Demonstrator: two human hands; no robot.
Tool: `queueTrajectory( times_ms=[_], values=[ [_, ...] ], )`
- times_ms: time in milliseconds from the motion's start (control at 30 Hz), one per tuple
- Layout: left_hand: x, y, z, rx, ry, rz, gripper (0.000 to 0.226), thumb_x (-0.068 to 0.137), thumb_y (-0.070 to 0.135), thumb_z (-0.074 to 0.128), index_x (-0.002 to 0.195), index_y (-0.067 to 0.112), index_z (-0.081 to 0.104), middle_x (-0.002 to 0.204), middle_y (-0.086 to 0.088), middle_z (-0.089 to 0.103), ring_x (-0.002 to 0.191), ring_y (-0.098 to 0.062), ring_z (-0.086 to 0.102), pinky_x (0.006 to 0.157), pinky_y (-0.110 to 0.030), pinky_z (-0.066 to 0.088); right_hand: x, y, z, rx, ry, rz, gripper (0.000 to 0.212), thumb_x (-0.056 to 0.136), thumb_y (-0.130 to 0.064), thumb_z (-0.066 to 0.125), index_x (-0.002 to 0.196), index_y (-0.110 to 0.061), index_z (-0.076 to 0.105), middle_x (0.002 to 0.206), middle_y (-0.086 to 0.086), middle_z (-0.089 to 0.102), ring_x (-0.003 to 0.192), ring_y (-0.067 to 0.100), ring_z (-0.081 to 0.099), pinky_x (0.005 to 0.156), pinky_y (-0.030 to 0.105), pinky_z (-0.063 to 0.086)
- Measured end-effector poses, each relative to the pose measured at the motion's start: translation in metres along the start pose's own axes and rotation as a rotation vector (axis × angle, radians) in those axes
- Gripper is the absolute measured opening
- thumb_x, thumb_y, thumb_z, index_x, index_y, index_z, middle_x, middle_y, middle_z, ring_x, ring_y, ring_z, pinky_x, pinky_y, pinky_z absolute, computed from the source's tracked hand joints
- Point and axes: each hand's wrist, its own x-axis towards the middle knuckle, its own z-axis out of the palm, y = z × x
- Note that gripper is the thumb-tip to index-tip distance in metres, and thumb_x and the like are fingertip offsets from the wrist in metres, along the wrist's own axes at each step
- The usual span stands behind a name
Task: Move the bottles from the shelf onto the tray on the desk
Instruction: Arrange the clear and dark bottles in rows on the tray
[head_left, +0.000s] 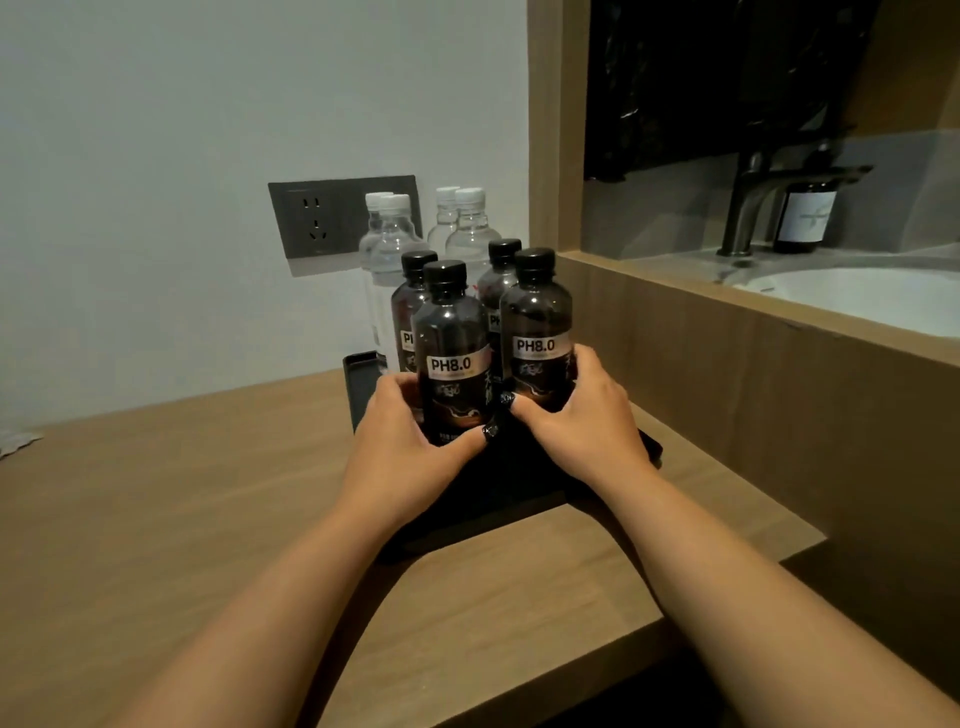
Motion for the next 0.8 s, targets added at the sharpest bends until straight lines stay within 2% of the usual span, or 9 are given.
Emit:
queueTrajectory(
  times_ms=[67,233,367,500,633,800],
  values=[
    [0.002,-0.004,0.001,-0.015,-0.024,-0.034,0.065,0.067,0.040,0.082,0.113,0.030,0.037,0.118,0.006,0.056,0.103,-0.008,0.056,0.080,-0.023,0.047,0.000,-0.001,-0.001,0.011,-0.017,0.011,0.060,0.076,-0.036,0.075,0.128,-0.027,0.044,0.123,-0.006,0.058,0.116,0.016,0.054,0.098,0.039,0.046],
    [0.001,-0.010,0.004,-0.041,-0.070,-0.020,0.068,0.065,0.049,0.079,0.114,0.034,0.034,0.121,0.007,0.055,0.107,-0.010,0.058,0.089,-0.038,0.054,-0.001,-0.004,-0.006,0.071,-0.047,0.037,0.064,0.077,-0.028,0.076,0.133,-0.025,0.044,0.122,-0.007,0.056,0.119,0.014,0.051,0.096,0.031,0.041],
    [0.000,-0.012,0.006,-0.040,-0.049,-0.012,0.065,0.067,0.048,0.079,0.111,0.035,0.033,0.116,0.008,0.058,0.104,-0.010,0.060,0.088,-0.038,0.054,-0.001,-0.003,-0.006,-0.052,-0.034,0.037,0.074,0.073,-0.037,0.079,0.134,-0.021,0.041,0.134,-0.001,0.043,0.123,0.017,0.045,0.098,0.030,0.037],
    [-0.002,-0.009,0.006,-0.002,-0.028,-0.004,0.066,0.067,0.051,0.079,0.111,0.035,0.033,0.117,0.009,0.056,0.106,-0.010,0.058,0.088,-0.038,0.054,0.000,-0.001,-0.004,-0.046,-0.029,0.032,0.072,0.074,-0.033,0.079,0.134,-0.021,0.041,0.134,0.001,0.049,0.123,0.019,0.048,0.101,0.033,0.039],
    [-0.004,-0.005,0.004,0.013,-0.017,-0.011,0.068,0.067,0.048,0.080,0.115,0.031,0.035,0.119,0.009,0.055,0.108,-0.010,0.056,0.090,-0.038,0.053,0.001,0.001,-0.002,-0.033,-0.022,0.030,0.067,0.077,-0.030,0.078,0.133,-0.022,0.042,0.131,-0.001,0.053,0.121,0.017,0.050,0.097,0.030,0.040],
    [-0.004,-0.003,0.002,0.022,-0.012,-0.018,0.067,0.066,0.046,0.082,0.113,0.033,0.035,0.120,0.010,0.055,0.108,-0.011,0.056,0.092,-0.038,0.051,0.002,0.004,-0.002,-0.043,0.000,0.023,0.066,0.076,-0.031,0.078,0.132,-0.023,0.044,0.129,-0.001,0.056,0.118,0.018,0.053,0.099,0.034,0.045]
  ],
)
